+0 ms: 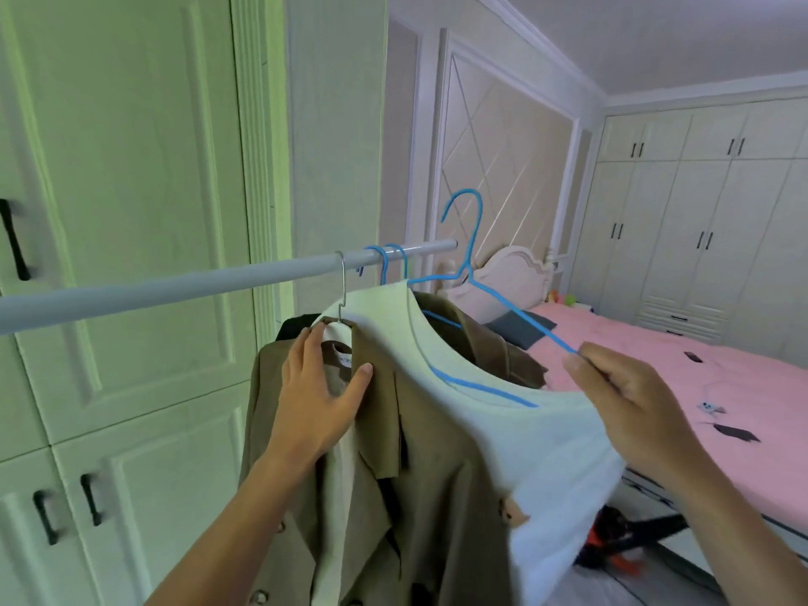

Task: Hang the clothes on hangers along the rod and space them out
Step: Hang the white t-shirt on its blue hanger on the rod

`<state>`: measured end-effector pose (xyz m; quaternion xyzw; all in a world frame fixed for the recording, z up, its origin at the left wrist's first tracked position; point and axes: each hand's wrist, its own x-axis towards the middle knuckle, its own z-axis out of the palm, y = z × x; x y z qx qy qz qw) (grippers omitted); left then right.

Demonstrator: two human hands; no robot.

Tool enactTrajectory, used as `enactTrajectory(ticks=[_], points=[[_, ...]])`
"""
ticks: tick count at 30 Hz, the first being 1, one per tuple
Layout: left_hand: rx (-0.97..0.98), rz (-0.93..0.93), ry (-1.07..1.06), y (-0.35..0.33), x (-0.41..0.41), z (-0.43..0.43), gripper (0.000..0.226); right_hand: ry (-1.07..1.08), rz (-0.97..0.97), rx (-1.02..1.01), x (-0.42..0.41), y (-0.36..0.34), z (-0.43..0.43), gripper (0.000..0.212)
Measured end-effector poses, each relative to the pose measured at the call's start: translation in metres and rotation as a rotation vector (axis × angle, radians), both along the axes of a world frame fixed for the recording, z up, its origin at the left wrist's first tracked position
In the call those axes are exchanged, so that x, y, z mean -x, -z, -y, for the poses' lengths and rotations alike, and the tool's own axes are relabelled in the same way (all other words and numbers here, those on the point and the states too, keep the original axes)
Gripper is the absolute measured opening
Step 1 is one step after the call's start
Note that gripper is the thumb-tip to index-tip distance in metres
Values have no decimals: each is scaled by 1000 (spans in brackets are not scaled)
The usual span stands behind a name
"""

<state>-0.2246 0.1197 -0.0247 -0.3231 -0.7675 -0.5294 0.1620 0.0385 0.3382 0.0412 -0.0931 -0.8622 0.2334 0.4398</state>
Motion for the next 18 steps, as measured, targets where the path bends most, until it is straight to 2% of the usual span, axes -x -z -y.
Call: enactTrajectory(ticks=[3,5,9,12,18], points=[[43,-60,-43,-8,-13,0,81,-7,-11,73,-42,11,-19,55],[74,-182,-73,-17,-26,-1,75,-11,-38,124,-66,16,-31,65],[134,-444,-28,-39,-79,-28,55,-3,-23,240,-120,17,-62,43],[124,-537,78,-53,-122,-62,47,-5,-8,301,-165,13,-85,41],[190,-640,234,-70,-193,-135,53,-73,-80,394,-257,1,-116,64]])
